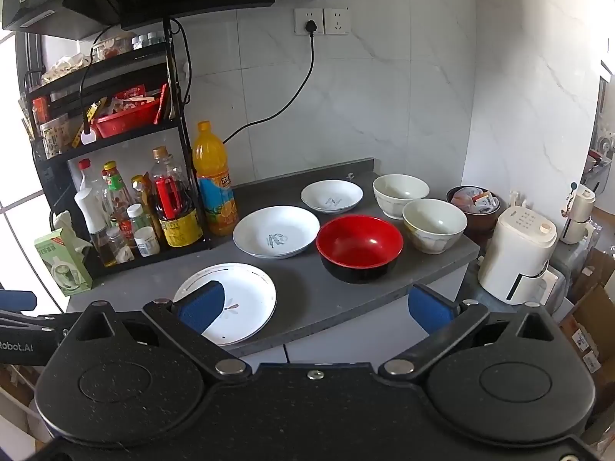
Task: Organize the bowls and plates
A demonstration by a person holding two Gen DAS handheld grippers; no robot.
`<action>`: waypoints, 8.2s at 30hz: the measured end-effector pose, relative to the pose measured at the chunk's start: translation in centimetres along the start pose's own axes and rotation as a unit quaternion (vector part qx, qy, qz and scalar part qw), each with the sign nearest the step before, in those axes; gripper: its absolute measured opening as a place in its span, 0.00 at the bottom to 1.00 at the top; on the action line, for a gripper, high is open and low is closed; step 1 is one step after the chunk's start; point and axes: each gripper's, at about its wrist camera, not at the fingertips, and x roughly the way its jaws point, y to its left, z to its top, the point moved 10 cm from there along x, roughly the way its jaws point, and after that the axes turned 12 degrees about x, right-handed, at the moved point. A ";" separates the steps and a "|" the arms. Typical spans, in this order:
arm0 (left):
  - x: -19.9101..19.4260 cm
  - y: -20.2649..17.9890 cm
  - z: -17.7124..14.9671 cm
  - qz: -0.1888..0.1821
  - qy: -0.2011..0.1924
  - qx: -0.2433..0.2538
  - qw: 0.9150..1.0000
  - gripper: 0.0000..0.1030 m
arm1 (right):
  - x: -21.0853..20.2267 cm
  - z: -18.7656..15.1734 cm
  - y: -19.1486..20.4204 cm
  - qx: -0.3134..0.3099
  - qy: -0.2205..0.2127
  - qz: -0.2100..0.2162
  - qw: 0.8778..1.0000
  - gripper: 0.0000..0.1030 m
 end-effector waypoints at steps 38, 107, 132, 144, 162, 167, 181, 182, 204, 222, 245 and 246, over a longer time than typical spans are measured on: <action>-0.1 0.9 -0.7 0.018 0.003 -0.029 0.999 0.99 | 0.3 0.1 0.8 -0.004 -0.001 -0.004 1.000 1.00; 15.6 -7.1 11.5 0.011 0.038 -0.044 0.998 0.99 | 14.7 8.3 -12.4 0.043 0.040 -0.044 0.997 1.00; 33.2 -22.6 23.8 -0.001 0.086 -0.043 0.995 0.77 | 31.2 14.1 -27.9 0.067 0.126 -0.002 0.990 0.70; 40.0 -26.5 24.0 -0.053 0.121 -0.049 0.990 0.38 | 37.1 13.0 -30.8 0.086 0.174 0.010 0.981 0.56; 47.3 -28.7 22.3 -0.064 0.155 -0.062 0.984 0.23 | 41.3 10.3 -32.9 0.102 0.219 0.004 0.970 0.44; 48.2 -29.0 21.8 -0.059 0.161 -0.059 0.984 0.21 | 42.3 9.9 -33.3 0.099 0.225 0.002 0.969 0.39; 47.0 -28.6 22.2 -0.059 0.152 -0.061 0.985 0.05 | 40.7 11.0 -31.6 0.076 0.204 0.010 0.976 0.15; 46.6 -28.5 22.4 -0.060 0.148 -0.060 0.985 0.05 | 40.2 11.4 -31.4 0.076 0.200 0.010 0.977 0.15; 37.5 -18.6 23.8 -0.061 0.090 -0.081 0.991 0.06 | 34.3 16.0 -20.4 0.034 0.124 0.040 0.991 0.15; 35.2 -13.8 19.7 -0.047 0.120 -0.112 0.985 0.07 | 34.2 12.4 -14.7 0.006 0.159 0.059 0.985 0.15; 37.7 -12.6 14.1 -0.040 0.184 -0.129 0.974 0.08 | 36.4 8.2 -13.3 -0.014 0.206 0.046 0.977 0.14; 37.8 -12.6 14.0 -0.039 0.187 -0.129 0.973 0.08 | 36.5 8.1 -13.3 -0.014 0.207 0.044 0.977 0.14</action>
